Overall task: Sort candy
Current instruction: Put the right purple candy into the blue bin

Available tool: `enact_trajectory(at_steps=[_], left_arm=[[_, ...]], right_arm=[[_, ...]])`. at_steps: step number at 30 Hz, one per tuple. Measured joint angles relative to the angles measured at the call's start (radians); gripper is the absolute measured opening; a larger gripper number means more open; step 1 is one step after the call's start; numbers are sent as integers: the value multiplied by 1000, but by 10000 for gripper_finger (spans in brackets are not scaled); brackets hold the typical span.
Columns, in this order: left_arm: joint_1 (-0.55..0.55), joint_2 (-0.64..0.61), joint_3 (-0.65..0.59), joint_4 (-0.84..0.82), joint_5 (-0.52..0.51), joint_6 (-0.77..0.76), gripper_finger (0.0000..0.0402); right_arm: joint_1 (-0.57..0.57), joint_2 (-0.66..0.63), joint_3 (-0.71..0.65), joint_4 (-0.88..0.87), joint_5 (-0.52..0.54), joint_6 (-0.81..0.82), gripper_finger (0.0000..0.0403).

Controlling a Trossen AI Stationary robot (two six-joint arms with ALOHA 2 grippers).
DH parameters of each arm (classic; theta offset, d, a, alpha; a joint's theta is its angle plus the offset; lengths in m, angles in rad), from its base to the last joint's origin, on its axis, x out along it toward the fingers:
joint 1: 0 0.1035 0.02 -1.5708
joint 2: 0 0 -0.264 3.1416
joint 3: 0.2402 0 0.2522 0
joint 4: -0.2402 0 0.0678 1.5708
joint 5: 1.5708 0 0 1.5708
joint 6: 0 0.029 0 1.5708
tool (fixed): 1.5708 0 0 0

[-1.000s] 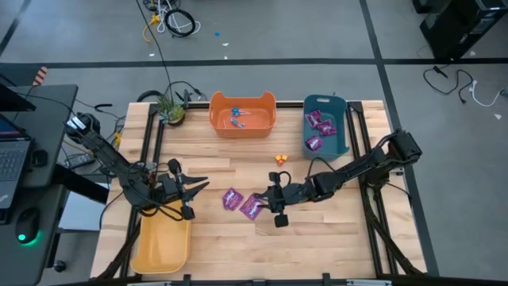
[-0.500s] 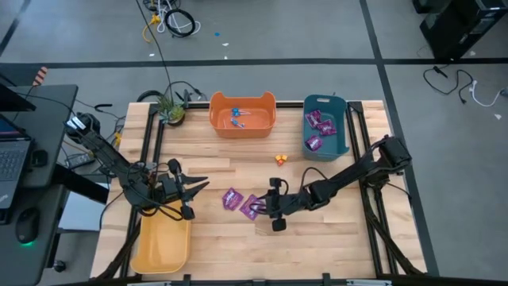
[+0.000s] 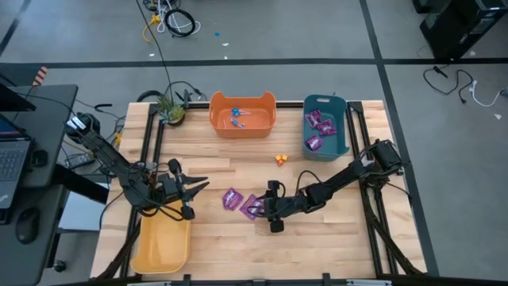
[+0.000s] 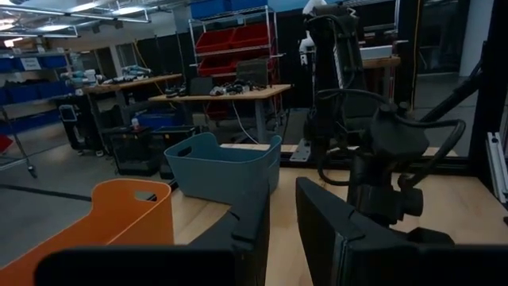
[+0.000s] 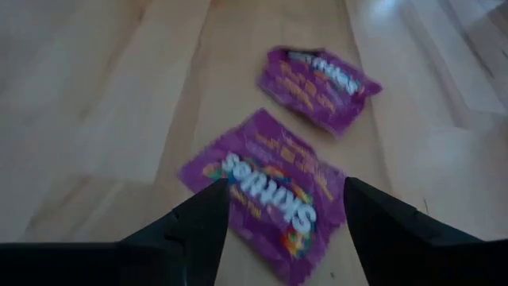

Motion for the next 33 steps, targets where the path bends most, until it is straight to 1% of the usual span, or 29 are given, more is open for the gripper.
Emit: enact_trajectory(at_steps=[6,11,33], left_arm=[[0,0,0,-2,-1,0,67],[0,0,0,-2,-2,0,67],[0,0,0,-2,0,-1,67]], right_arm=[[0,33,0,11,1,1,250],[0,36,0,14,1,9,255],[-8,36,0,-20,1,17,247]])
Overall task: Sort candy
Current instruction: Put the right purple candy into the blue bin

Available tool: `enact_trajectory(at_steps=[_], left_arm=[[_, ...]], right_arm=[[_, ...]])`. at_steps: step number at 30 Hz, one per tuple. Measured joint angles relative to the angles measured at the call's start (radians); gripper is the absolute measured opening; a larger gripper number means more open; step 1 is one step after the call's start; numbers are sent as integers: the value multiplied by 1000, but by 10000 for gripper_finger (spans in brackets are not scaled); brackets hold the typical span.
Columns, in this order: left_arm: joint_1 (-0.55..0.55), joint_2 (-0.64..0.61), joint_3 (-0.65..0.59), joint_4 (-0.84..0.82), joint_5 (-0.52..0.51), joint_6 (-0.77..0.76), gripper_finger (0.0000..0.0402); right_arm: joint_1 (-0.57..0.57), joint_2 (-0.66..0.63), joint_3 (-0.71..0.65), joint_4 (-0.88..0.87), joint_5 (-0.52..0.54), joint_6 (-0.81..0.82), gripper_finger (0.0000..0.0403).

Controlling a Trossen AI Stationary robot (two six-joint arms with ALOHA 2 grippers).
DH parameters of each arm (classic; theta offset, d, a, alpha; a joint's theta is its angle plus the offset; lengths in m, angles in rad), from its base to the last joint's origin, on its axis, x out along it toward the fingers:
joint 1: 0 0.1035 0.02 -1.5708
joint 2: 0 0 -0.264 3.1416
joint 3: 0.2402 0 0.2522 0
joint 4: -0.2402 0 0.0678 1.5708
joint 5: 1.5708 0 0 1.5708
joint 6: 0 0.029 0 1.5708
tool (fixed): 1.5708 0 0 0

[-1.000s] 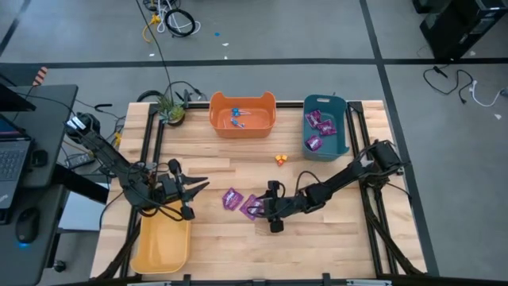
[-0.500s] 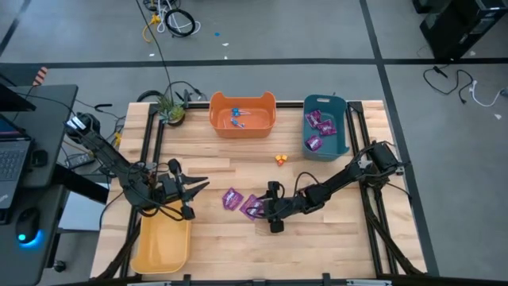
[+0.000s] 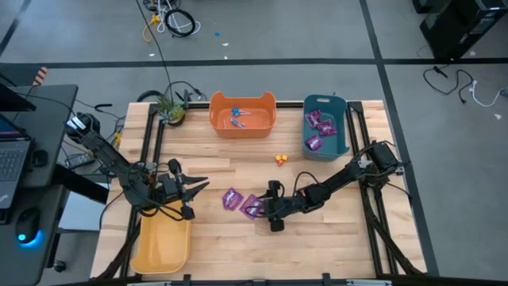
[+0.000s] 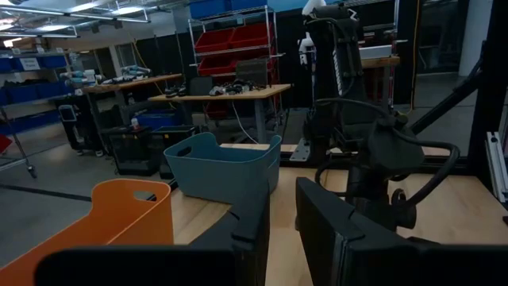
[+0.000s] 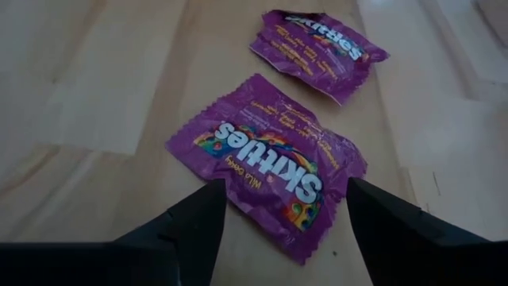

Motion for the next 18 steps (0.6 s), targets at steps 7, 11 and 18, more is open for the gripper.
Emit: enact_trajectory(at_steps=[7,11,18], left_arm=[[0,0,0,0,0,0,67],[0,0,0,0,0,0,67],[0,0,0,0,0,0,67]], right_arm=[[-18,0,0,-30,-20,38,240],[-32,-2,0,-34,-69,64,234],[-60,-3,2,-45,-149,85,218]])
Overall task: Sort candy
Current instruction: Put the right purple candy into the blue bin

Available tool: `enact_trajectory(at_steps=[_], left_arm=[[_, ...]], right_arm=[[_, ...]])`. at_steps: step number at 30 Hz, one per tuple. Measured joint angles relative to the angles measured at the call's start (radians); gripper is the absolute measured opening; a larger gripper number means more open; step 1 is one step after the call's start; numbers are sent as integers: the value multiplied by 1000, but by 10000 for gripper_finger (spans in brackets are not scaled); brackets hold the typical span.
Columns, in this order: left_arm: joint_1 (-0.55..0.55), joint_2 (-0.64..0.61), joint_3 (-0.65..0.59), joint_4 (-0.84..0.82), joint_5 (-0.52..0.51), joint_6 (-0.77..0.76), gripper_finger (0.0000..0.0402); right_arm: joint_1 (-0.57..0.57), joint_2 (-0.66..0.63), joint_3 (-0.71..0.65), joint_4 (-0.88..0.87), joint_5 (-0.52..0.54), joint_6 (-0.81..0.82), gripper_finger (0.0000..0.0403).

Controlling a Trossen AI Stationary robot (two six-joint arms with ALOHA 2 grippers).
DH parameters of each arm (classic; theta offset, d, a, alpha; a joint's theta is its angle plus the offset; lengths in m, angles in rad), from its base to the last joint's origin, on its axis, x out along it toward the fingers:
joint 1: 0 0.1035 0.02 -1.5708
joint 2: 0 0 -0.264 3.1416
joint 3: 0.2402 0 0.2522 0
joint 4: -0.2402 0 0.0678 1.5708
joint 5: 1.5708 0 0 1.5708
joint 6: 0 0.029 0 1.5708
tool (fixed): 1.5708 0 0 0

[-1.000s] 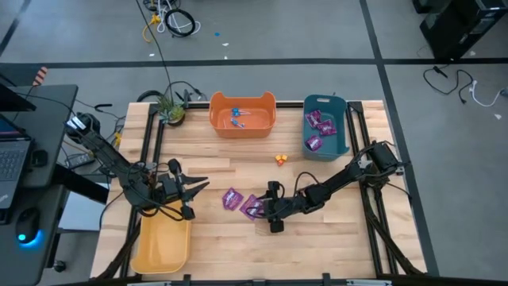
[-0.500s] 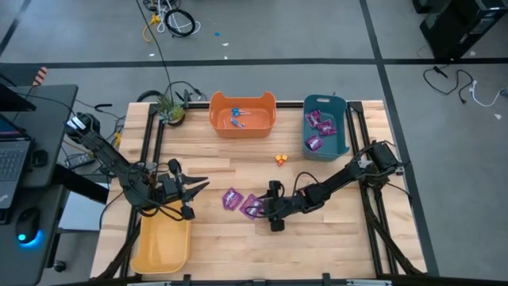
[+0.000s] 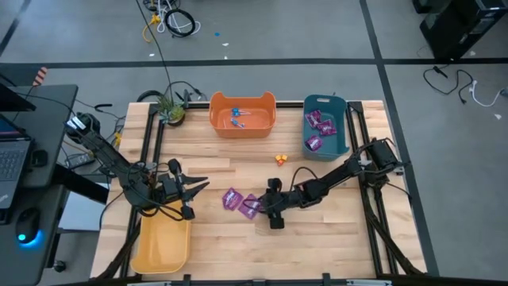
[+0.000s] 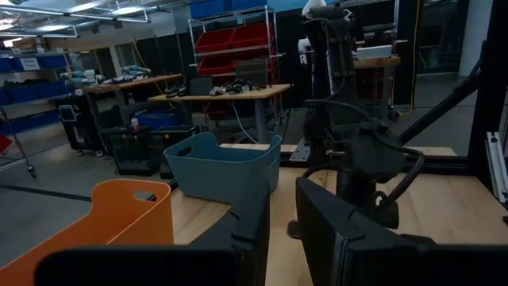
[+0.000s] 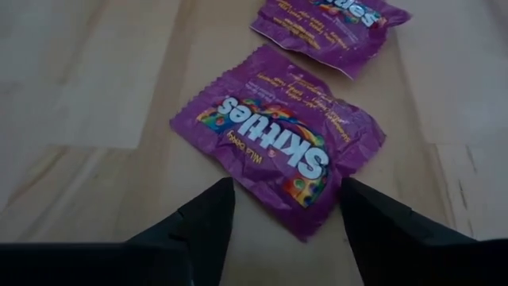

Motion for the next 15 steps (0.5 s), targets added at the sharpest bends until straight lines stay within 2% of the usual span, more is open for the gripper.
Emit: enact_trajectory(at_steps=[7,15], left_arm=[[0,0,0,0,0,0,67],[0,0,0,0,0,0,67]], right_arm=[[-19,-1,0,-4,-24,5,168],[-32,-1,0,-5,-48,4,71]])
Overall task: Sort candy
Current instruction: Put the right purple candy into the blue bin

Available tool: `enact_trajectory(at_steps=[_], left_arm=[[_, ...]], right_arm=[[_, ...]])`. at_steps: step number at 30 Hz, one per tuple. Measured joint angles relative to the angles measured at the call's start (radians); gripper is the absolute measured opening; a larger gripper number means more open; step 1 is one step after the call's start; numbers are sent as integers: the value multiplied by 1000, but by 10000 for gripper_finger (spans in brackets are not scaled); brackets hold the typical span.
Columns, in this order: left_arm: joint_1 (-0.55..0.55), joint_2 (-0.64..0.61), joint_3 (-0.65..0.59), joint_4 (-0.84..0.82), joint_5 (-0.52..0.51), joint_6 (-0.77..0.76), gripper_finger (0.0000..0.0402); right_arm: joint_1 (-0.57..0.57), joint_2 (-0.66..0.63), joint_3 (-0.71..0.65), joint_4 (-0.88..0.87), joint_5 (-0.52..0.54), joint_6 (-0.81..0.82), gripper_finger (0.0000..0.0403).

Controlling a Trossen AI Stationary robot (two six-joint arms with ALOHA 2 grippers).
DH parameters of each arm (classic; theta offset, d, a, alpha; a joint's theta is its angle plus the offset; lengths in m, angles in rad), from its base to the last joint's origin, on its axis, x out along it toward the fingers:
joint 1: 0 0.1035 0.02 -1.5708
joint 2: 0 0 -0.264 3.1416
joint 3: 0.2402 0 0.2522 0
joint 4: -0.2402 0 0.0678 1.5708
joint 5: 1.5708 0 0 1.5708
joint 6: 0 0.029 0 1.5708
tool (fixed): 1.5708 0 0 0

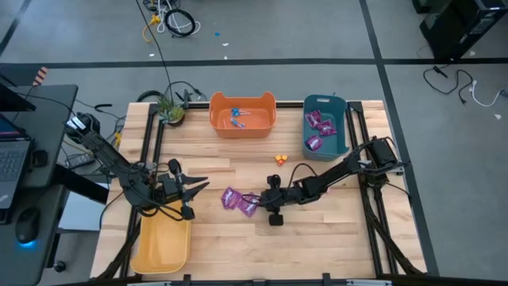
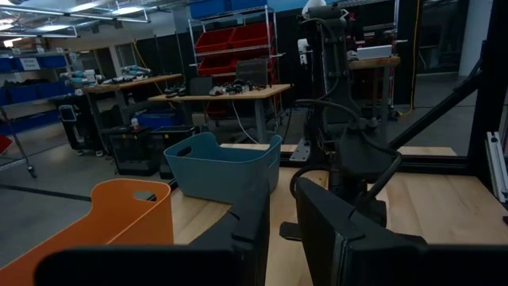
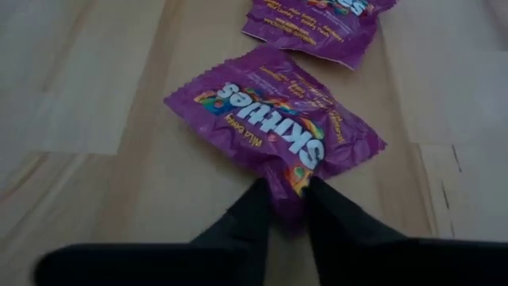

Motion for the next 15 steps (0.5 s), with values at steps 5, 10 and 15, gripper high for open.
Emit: enact_trajectory(at_steps=[5,10,15], left_arm=[[0,0,0,0,0,0,67],[0,0,0,0,0,0,67],[0,0,0,0,0,0,67]], right_arm=[[-1,0,0,1,-6,-24,7],[5,-1,0,2,-11,-29,2],[16,-31,-4,-23,-42,-29,0]])
